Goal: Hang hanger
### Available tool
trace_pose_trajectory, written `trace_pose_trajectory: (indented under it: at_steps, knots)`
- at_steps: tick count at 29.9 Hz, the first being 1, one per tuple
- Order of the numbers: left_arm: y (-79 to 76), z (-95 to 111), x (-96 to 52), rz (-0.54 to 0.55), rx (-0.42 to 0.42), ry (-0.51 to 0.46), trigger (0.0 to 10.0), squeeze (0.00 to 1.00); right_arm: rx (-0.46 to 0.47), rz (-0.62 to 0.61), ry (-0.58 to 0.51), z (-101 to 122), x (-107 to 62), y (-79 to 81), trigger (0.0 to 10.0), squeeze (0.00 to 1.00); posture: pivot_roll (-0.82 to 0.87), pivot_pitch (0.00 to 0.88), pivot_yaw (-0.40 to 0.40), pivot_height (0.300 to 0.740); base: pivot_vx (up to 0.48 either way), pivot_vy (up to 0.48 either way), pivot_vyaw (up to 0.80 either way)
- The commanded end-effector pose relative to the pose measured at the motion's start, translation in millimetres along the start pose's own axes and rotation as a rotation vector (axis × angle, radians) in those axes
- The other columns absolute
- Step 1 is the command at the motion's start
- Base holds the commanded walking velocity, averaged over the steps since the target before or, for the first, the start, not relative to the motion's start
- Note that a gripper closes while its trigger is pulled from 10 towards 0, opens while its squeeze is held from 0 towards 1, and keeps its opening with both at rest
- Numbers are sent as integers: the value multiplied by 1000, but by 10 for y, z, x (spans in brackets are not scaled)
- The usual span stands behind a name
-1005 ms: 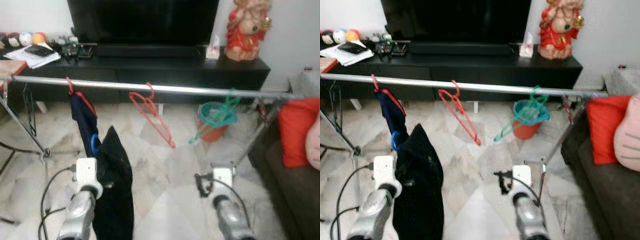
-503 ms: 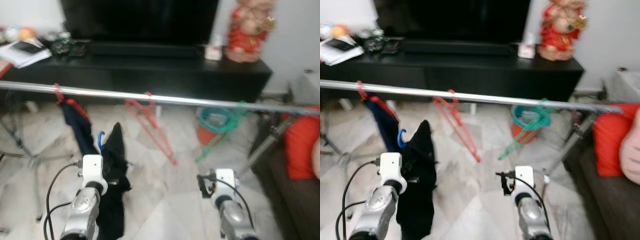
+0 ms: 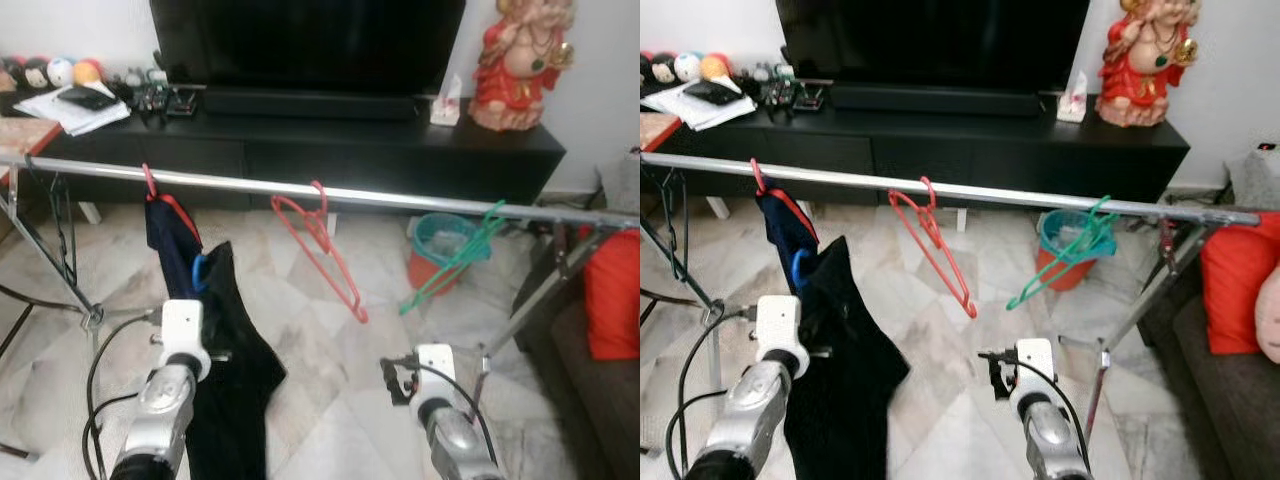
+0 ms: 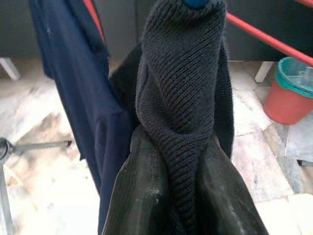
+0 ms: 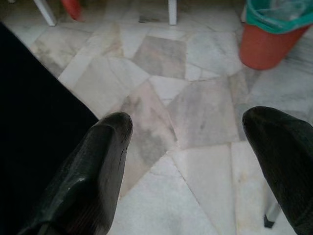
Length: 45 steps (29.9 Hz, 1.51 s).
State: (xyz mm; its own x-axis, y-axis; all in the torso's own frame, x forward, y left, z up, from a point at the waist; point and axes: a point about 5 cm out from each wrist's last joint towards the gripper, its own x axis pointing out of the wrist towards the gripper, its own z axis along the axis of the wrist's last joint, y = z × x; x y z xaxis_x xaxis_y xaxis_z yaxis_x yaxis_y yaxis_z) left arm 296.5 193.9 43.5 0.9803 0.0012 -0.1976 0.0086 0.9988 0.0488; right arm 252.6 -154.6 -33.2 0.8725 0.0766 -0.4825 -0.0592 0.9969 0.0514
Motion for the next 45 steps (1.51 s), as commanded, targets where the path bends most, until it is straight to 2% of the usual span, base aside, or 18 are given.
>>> trace_pose_trajectory:
  at_steps: [1,7,12,19,22,23,28,31,33,35,40,43,44,45]
  knots:
    - [-18,76,42,0,16,-23,10000,0,3,-14,15,-22,-7,-32,10000,0,-8,0,-17,740,0,-394,0]
    - [-10,71,38,-10,59,-17,10000,0,2,-10,18,-26,-6,-17,10000,0,-4,0,-15,740,0,-394,0]
    - [-8,65,41,2,58,-14,10000,0,2,-7,14,-11,2,-6,10000,0,-4,0,-15,740,0,-388,0]
    - [29,93,80,53,59,-9,10000,0,1,10,18,-7,7,5,10000,0,-6,0,-18,740,0,0,0]
    - [73,108,90,93,50,-6,10000,0,-2,17,23,-15,5,7,10000,0,-4,0,-20,740,0,0,0]
    - [124,134,105,136,44,-8,10000,0,-3,20,26,-22,3,9,10000,0,-2,0,-23,740,0,0,0]
    - [184,211,166,182,44,-18,10000,0,-4,29,29,-19,6,18,10000,0,0,0,-26,740,0,0,0]
    - [168,279,222,165,37,-29,10000,0,-4,33,30,-19,8,23,10000,0,0,0,-26,740,0,0,0]
    - [106,339,283,111,17,-36,10000,0,-3,35,29,-10,13,29,10000,0,-1,0,-25,740,0,0,0]
    - [75,378,315,84,35,-45,10000,0,-2,36,28,-6,16,31,10000,0,-7,0,-20,740,0,0,0]
    - [88,410,330,102,18,-65,10000,0,2,24,35,-23,9,19,10000,0,-10,0,-17,740,0,0,0]
    - [94,424,315,117,15,-91,10000,0,8,-60,87,-132,-36,-87,10000,0,-10,0,-17,740,0,0,0]
    - [105,423,307,121,11,-98,10000,0,-40,-96,181,-267,-84,-139,10000,0,-10,0,-17,740,0,0,0]
    - [105,423,307,121,11,-98,10000,0,-40,-96,181,-267,-84,-139,10000,0,-10,0,-17,740,0,0,0]
